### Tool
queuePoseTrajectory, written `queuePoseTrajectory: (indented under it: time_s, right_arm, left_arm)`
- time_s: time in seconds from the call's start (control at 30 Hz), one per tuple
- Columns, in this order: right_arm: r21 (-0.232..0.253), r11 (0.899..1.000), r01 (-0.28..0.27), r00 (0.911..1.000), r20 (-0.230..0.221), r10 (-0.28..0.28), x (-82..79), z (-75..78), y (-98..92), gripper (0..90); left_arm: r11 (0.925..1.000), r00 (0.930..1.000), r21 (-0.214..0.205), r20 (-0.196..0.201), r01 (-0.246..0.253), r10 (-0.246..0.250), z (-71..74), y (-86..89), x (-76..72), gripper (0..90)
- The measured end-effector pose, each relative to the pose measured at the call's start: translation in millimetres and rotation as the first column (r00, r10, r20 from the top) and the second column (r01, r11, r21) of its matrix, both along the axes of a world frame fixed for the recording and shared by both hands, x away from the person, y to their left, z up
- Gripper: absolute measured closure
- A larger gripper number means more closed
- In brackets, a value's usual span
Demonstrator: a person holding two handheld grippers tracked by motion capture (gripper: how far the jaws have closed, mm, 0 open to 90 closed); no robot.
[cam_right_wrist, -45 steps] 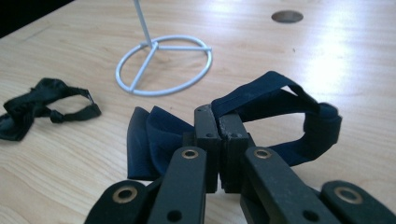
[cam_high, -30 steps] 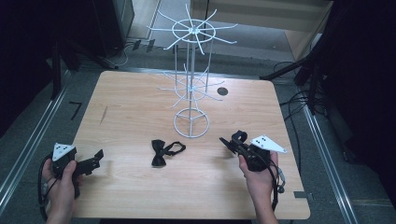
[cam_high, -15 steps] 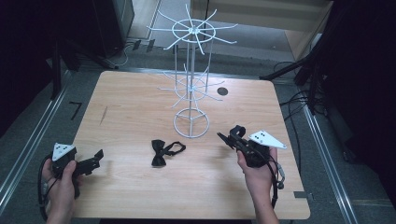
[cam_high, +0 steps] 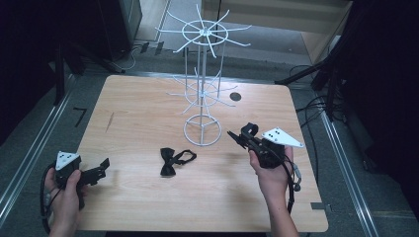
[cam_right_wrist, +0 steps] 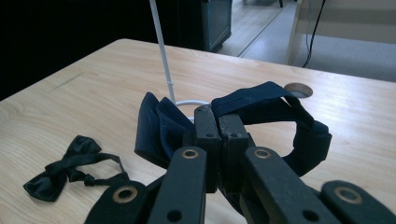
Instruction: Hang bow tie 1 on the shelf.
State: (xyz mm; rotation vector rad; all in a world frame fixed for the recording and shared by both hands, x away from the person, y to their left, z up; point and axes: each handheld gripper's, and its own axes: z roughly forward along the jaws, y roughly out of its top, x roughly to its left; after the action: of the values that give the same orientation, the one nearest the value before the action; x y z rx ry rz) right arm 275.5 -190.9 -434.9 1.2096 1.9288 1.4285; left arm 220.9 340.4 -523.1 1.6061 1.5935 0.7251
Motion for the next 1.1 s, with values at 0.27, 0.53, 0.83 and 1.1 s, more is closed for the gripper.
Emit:
queuePoseTrajectory:
  time_s: [0.27, 0.53, 0.83, 1.1]
  right_arm:
    - [0.008, 1.0, -0.008, 0.9999, 0.008, 0.008, 4.6, 5.7, 4.3, 89.8]
    - [0.018, 1.0, -0.011, 0.9997, 0.02, 0.011, 7.7, 12.4, 7.9, 89.9]
    - [0.02, 1.0, -0.012, 0.9993, 0.036, 0.011, 10.5, 20.4, 8.8, 89.9]
    - [0.024, 1.0, -0.011, 0.9988, 0.047, 0.01, 11.6, 26.2, 8.9, 89.9]
  left_arm:
    - [1.0, 1.0, -0.006, -0.004, 0.0, 0.0, -0.2, 0.2, 0.4, 0.0]
    - [1.0, 1.0, -0.003, -0.003, 0.002, -0.002, -0.2, 0.3, 0.4, 0.0]
    - [1.0, 1.0, -0.009, -0.003, 0.0, 0.0, -0.3, -0.1, 0.5, 0.0]
    - [1.0, 1.0, -0.006, -0.005, 0.003, -0.003, -0.2, -0.1, 0.6, 0.0]
